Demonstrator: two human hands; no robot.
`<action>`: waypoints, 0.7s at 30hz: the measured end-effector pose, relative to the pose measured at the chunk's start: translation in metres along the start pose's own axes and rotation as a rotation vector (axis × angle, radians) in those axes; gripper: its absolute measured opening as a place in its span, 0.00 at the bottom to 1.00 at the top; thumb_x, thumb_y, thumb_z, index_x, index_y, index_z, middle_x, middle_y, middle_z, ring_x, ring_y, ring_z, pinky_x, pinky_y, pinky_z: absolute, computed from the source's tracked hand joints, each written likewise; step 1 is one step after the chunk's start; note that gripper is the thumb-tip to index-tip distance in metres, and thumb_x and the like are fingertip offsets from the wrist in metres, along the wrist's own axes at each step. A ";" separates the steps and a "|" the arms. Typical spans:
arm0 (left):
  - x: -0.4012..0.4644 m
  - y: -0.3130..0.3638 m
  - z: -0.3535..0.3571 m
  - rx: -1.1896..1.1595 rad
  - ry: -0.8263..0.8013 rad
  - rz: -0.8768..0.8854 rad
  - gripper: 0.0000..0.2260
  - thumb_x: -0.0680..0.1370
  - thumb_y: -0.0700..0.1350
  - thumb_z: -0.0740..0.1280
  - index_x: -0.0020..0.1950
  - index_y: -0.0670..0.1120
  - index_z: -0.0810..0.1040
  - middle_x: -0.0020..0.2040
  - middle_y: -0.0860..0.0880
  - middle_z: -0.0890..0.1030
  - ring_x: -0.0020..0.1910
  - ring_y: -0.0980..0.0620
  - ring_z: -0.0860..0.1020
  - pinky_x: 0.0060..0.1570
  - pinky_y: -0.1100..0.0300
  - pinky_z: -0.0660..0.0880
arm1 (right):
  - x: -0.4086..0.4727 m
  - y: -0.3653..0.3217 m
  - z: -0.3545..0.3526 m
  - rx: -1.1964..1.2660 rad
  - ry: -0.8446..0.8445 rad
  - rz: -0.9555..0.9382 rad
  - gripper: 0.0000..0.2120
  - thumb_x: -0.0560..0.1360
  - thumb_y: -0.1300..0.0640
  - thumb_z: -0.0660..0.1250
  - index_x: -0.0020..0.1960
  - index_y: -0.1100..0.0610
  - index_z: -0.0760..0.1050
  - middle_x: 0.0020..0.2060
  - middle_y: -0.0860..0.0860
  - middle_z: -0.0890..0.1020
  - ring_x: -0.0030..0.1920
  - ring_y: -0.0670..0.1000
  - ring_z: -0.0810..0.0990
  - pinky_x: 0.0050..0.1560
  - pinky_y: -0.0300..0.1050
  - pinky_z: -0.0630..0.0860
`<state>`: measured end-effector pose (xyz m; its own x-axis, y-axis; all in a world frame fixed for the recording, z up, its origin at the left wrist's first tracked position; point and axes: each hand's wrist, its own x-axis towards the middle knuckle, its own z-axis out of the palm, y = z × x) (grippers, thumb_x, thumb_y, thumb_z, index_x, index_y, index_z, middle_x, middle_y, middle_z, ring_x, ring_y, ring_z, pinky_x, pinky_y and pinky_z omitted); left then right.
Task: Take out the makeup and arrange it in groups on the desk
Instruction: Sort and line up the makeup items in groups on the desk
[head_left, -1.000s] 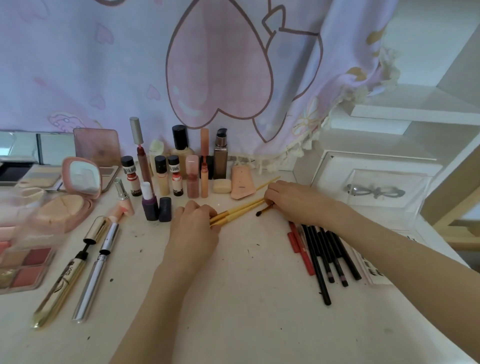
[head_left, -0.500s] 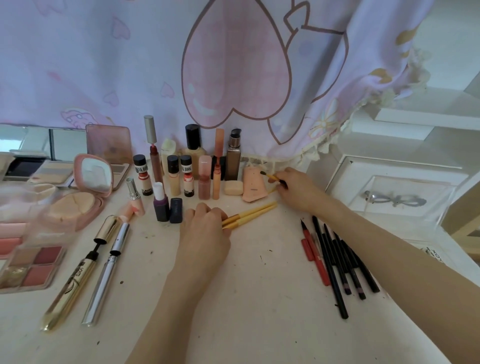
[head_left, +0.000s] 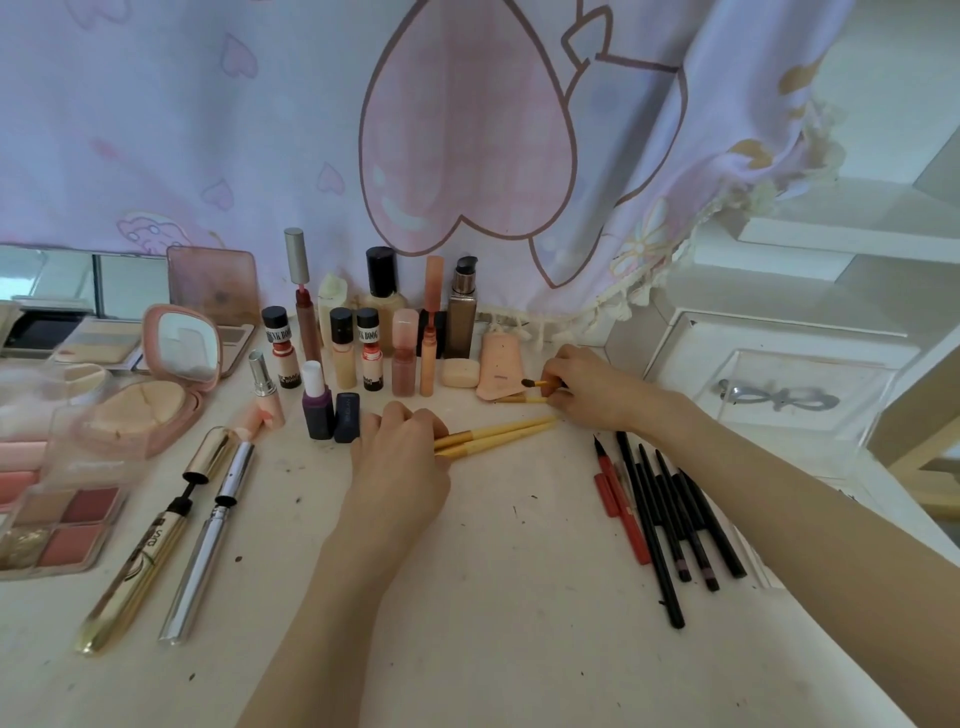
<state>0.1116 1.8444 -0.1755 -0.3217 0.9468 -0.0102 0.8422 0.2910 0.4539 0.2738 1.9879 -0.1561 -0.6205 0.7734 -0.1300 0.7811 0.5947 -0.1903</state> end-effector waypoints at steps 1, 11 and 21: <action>0.000 0.000 -0.001 -0.010 -0.004 0.001 0.14 0.78 0.45 0.64 0.64 0.50 0.72 0.58 0.48 0.70 0.57 0.48 0.66 0.58 0.56 0.67 | -0.001 -0.001 -0.001 -0.015 -0.009 0.007 0.10 0.79 0.61 0.57 0.57 0.61 0.73 0.55 0.56 0.70 0.57 0.54 0.68 0.53 0.38 0.63; 0.000 0.000 -0.010 -0.052 -0.096 0.013 0.13 0.77 0.45 0.65 0.60 0.51 0.71 0.57 0.50 0.74 0.57 0.49 0.70 0.59 0.54 0.70 | -0.019 -0.016 -0.013 0.075 -0.015 -0.033 0.08 0.79 0.62 0.55 0.56 0.57 0.68 0.50 0.56 0.74 0.48 0.52 0.71 0.45 0.41 0.66; 0.002 -0.010 -0.013 -0.387 0.062 0.021 0.10 0.75 0.42 0.68 0.56 0.47 0.79 0.40 0.56 0.75 0.39 0.59 0.72 0.39 0.70 0.68 | -0.026 -0.048 0.004 0.119 -0.106 -0.185 0.12 0.80 0.57 0.56 0.55 0.62 0.75 0.50 0.55 0.73 0.49 0.52 0.71 0.51 0.45 0.66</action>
<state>0.0971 1.8415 -0.1689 -0.3417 0.9385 0.0506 0.6268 0.1874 0.7563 0.2524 1.9383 -0.1479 -0.7611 0.6226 -0.1821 0.6435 0.6894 -0.3326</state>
